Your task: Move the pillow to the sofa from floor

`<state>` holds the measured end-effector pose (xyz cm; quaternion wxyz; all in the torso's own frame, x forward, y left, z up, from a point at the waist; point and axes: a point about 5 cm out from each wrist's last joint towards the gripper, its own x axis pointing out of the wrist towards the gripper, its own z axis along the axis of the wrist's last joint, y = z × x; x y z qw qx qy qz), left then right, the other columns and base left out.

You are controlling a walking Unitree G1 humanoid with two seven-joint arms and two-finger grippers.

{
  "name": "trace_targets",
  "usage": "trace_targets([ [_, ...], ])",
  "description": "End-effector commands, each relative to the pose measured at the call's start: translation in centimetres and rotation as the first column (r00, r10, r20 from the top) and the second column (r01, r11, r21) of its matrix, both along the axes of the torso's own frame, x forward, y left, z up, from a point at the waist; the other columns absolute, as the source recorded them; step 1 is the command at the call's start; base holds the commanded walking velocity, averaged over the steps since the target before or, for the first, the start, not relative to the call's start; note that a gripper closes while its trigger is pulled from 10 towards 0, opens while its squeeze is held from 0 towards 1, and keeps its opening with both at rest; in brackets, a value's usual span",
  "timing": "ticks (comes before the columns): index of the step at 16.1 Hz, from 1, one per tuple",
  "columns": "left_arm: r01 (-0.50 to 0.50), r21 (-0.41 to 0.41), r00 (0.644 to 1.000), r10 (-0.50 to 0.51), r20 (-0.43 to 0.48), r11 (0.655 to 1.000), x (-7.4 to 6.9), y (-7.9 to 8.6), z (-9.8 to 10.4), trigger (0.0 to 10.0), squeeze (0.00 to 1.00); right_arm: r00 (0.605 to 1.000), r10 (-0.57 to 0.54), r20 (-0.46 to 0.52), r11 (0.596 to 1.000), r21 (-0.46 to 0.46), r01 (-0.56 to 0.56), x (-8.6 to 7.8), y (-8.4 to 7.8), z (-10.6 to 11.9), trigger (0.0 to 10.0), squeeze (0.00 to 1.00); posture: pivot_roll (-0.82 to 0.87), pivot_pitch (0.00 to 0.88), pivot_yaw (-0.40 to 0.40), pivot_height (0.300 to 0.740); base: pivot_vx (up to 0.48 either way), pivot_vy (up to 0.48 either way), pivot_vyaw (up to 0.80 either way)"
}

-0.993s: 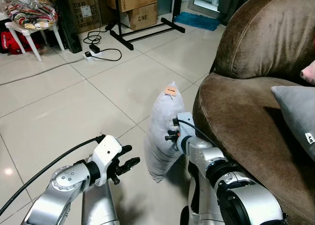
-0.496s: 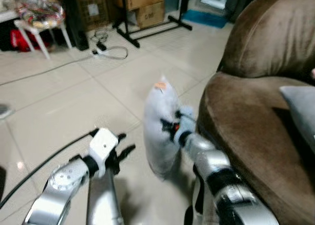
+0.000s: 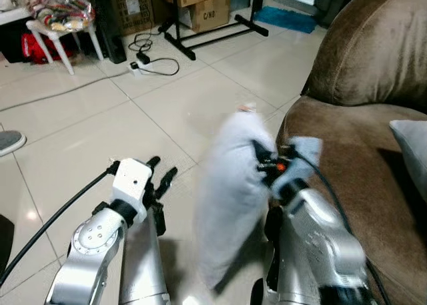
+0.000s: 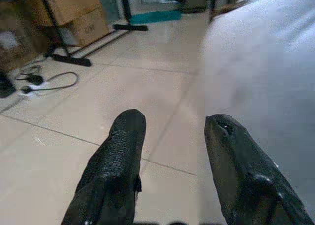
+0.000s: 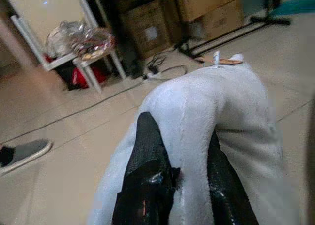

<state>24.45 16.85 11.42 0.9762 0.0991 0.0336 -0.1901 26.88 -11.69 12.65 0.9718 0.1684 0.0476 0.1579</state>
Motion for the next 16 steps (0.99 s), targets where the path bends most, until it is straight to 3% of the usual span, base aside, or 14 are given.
trace_targets([
  [1, -0.025, -0.003, 0.998, 0.026, 0.064, 1.000, 0.6, -0.2, 1.1, 10.0, 0.00, 0.997, -0.018, 0.075, 1.000, -0.007, 0.019, -0.4, -0.4, 2.2, 10.0, 0.00, 0.02, 0.000, 0.013, 0.430, 0.000, 0.000, 0.00],
  [4, 0.018, 0.000, 0.997, -0.018, 0.073, 1.000, 0.8, -1.2, 1.4, 10.0, 0.00, 0.998, -0.042, 0.056, 0.999, -0.017, 0.043, -0.8, -0.5, 2.2, 10.0, 0.00, 0.01, 0.000, 0.017, 0.460, 0.000, 0.000, 0.00],
  [10, -0.012, -0.003, 0.997, 0.013, 0.082, 1.000, 1.7, -1.3, 1.8, 10.0, 0.00, 0.996, -0.060, 0.070, 0.998, -0.029, 0.062, -0.6, 0.1, 3.2, 10.0, 0.00, -0.03, 0.000, 0.059, 0.520, 0.000, 0.000, 0.00],
  [11, -0.020, 0.024, 0.996, 0.018, 0.088, 0.999, 1.8, -1.1, 1.7, 10.0, 0.00, 0.995, -0.072, 0.062, 0.997, -0.026, 0.074, -0.4, 0.1, 3.2, 10.0, 0.00, -0.02, 0.000, 0.051, 0.530, 0.000, 0.000, 0.00],
  [13, -0.090, 0.001, 0.991, 0.090, 0.102, 0.996, 1.8, 0.1, 2.3, 10.0, 0.00, 0.996, -0.080, 0.050, 0.996, -0.021, 0.081, -0.3, 0.0, 3.6, 10.0, 0.00, -0.01, 0.000, 0.031, 0.555, 0.000, 0.000, 0.00],
  [16, -0.092, 0.014, 0.992, 0.090, 0.092, 0.996, 1.6, 0.5, 2.3, 10.0, 0.00, 0.995, -0.092, 0.038, 0.995, -0.021, 0.093, -0.1, -0.5, 3.5, 10.0, 0.00, 0.00, 0.000, 0.023, 0.590, 0.000, 0.000, 0.00],
])
